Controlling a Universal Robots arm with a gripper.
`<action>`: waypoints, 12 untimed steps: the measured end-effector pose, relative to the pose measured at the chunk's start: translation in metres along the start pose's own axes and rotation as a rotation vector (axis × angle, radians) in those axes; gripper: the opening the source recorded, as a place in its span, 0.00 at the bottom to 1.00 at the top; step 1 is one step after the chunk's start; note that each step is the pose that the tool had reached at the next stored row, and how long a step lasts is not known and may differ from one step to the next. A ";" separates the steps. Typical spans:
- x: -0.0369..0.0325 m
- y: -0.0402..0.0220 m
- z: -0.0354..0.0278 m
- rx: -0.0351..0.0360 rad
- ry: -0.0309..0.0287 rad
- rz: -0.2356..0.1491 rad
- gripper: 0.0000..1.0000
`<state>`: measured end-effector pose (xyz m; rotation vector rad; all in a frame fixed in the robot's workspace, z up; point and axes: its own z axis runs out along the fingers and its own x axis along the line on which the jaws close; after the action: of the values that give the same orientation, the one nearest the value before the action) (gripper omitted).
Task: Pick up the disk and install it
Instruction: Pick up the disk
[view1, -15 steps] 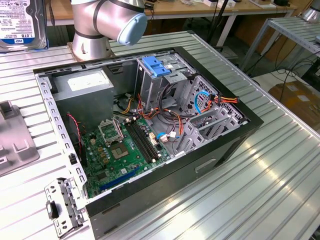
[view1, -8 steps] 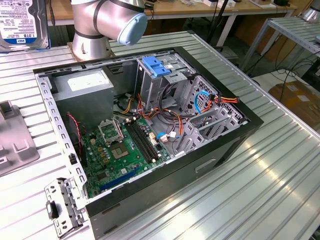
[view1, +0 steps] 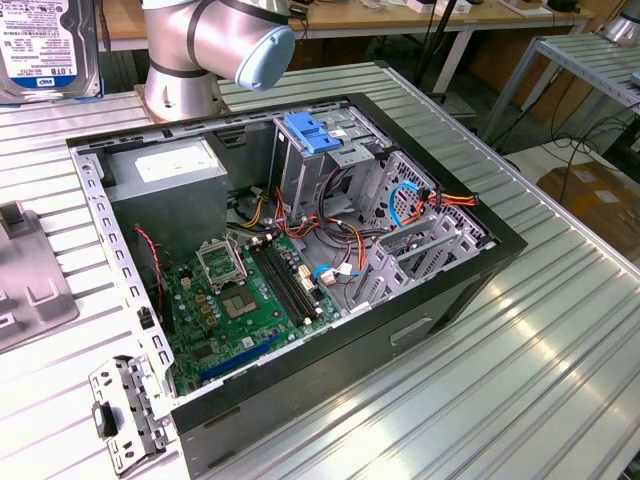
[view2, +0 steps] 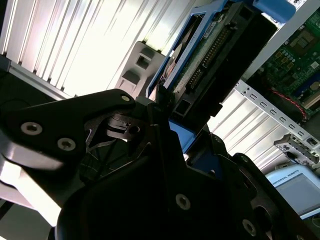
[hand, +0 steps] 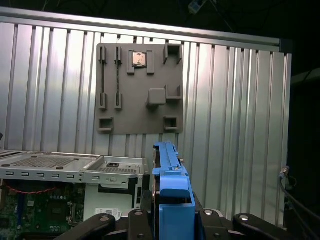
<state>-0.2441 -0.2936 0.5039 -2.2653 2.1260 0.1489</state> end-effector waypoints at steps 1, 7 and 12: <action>0.0001 -0.0004 0.0000 0.0000 0.0000 0.000 0.37; 0.0013 -0.0033 -0.0002 0.0001 0.0002 0.000 0.37; 0.0020 -0.0053 -0.0004 0.0000 0.0000 0.000 0.37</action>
<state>-0.2387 -0.2952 0.5038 -2.2653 2.1260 0.1489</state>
